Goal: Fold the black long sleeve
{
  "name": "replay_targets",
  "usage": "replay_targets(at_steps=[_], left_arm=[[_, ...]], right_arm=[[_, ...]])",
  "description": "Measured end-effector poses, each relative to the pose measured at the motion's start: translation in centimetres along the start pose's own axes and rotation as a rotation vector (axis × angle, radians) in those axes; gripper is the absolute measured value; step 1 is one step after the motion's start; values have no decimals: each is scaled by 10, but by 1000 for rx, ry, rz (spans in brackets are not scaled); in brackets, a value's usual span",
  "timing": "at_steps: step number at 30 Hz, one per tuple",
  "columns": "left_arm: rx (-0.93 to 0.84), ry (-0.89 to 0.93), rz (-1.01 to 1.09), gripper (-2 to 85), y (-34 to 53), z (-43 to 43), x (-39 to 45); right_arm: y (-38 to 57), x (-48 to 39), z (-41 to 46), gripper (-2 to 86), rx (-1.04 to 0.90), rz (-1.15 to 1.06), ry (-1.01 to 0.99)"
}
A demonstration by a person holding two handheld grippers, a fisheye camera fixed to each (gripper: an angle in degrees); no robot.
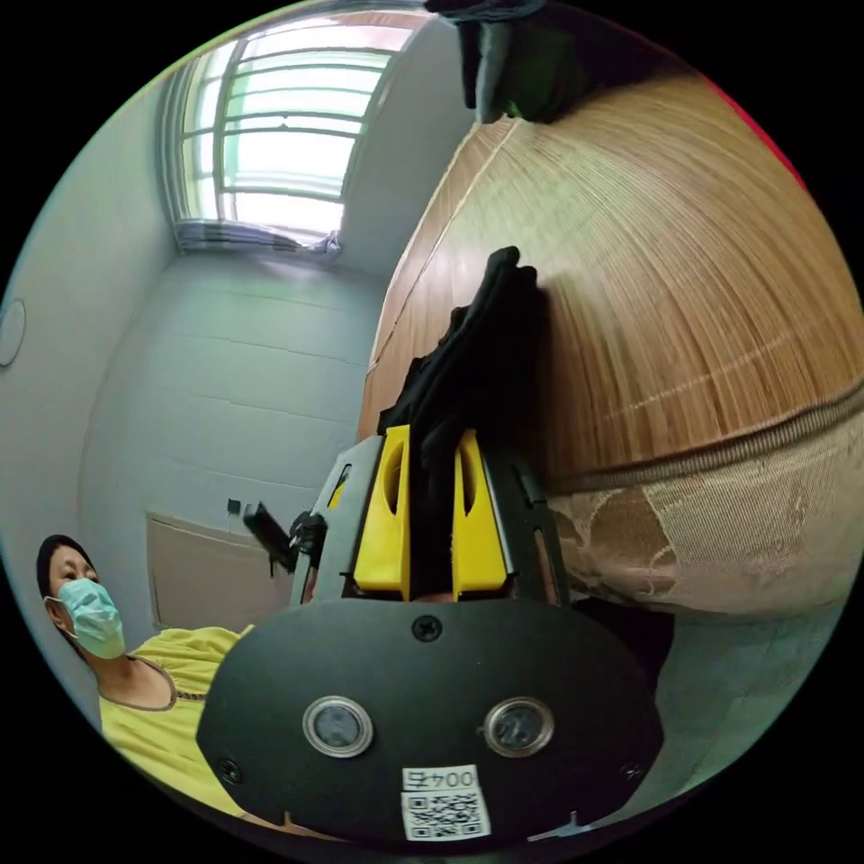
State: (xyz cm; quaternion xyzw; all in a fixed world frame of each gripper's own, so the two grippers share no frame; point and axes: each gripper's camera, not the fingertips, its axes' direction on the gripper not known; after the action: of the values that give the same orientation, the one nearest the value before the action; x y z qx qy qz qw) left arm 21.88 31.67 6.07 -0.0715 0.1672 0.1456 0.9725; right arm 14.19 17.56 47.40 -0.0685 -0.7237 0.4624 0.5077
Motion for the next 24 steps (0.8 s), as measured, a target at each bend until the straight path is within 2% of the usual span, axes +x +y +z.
replay_targets(at_steps=[2, 4, 10, 15, 20, 24], left_arm=[[-141, 61, -65, 3, 7, 25, -48], [-228, 87, -41, 2, 12, 44, -63], [-147, 67, -21, 4, 21, 30, -107], [-117, 290, -122, 14, 35, 4, -184], [117, 477, -258, 74, 100, -63, -297], [216, 604, -374, 128, 147, -87, -384]], right_arm=[[-7, -33, 12, 77, -19, -61, 29], [-13, -64, 25, 77, -38, -112, 56], [-25, -176, 101, 76, -129, -291, 173], [-16, -237, 187, 77, -210, -383, 271], [9, -264, 285, 77, -291, -439, 305], [29, -263, 345, 77, -328, -448, 299]])
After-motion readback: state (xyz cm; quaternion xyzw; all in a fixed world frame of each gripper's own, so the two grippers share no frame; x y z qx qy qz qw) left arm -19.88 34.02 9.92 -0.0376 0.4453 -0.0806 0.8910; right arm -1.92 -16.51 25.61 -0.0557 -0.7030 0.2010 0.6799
